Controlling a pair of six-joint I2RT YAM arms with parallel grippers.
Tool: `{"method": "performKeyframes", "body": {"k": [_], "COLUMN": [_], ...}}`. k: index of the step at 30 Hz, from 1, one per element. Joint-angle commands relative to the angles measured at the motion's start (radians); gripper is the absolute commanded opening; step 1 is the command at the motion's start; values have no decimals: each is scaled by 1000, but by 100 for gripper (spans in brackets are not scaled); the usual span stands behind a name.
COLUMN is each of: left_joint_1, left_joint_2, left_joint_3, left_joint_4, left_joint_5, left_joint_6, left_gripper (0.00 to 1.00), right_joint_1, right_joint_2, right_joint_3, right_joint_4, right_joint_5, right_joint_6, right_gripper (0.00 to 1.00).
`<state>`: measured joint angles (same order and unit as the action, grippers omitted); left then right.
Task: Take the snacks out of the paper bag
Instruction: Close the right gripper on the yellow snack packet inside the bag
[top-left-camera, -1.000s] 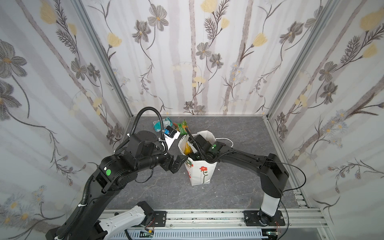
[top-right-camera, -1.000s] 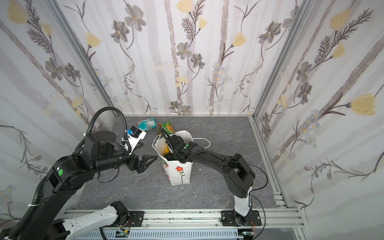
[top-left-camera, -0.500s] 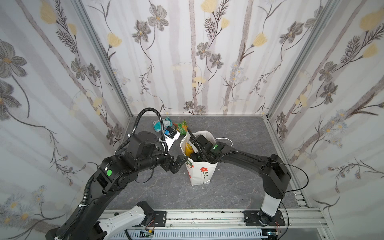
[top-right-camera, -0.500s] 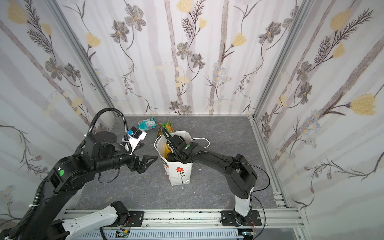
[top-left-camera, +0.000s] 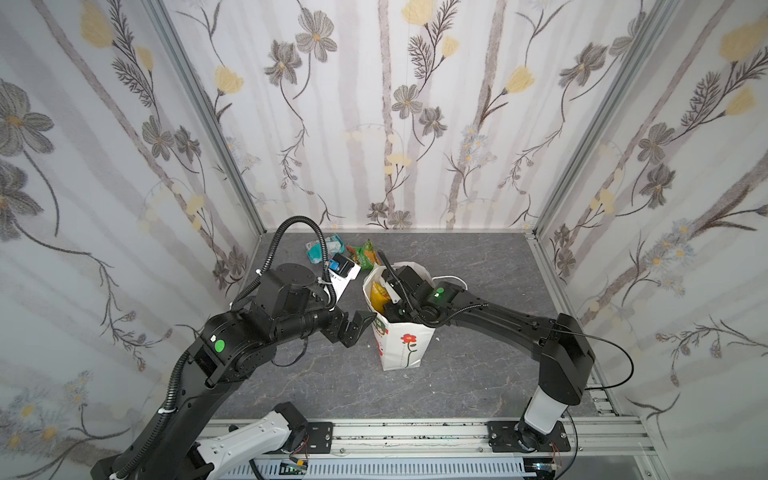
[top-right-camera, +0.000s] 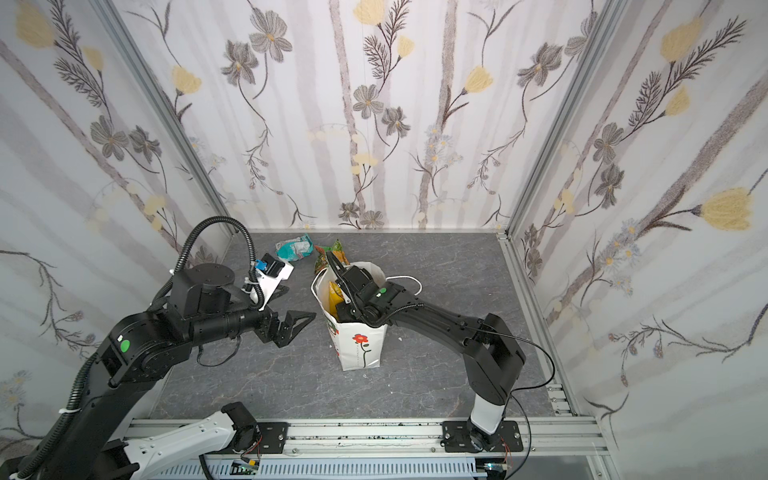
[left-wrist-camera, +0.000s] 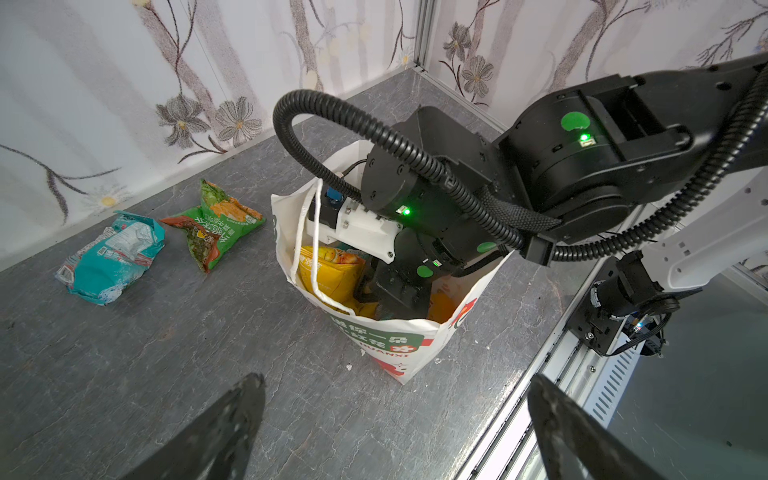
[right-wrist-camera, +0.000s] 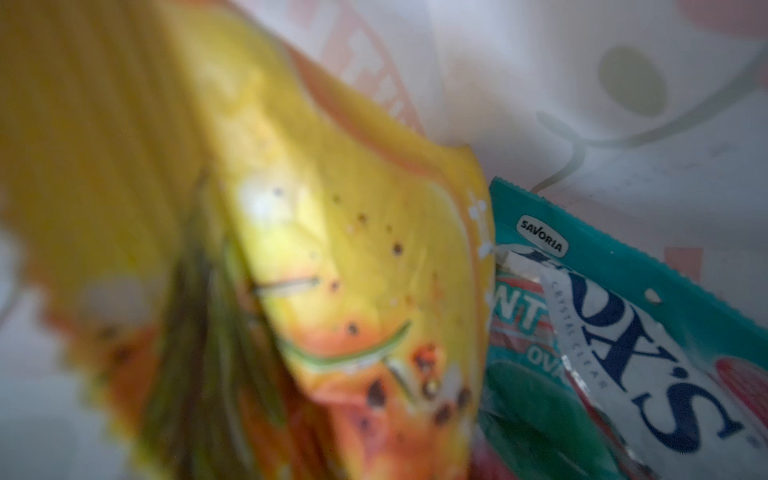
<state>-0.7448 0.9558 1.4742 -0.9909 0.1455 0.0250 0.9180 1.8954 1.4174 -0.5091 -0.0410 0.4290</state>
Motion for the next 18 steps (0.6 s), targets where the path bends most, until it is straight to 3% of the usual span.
{"method": "performKeyframes", "body": {"k": [1,18], "left_joint_1": [-1,0], "left_joint_2": [-2,-15], "left_joint_3": [-2,-6], "left_joint_4": [26,31], "left_joint_5": [-4,8], "left_joint_6": [-8,-32], "left_gripper": [100,100], "right_joint_1": [-1,0], "right_joint_2": [-24,-114], "right_joint_3": [9,41], "right_joint_4": [17,21], "right_joint_5": [33,84], "right_joint_6": [1,3], "right_gripper": [0,0]}}
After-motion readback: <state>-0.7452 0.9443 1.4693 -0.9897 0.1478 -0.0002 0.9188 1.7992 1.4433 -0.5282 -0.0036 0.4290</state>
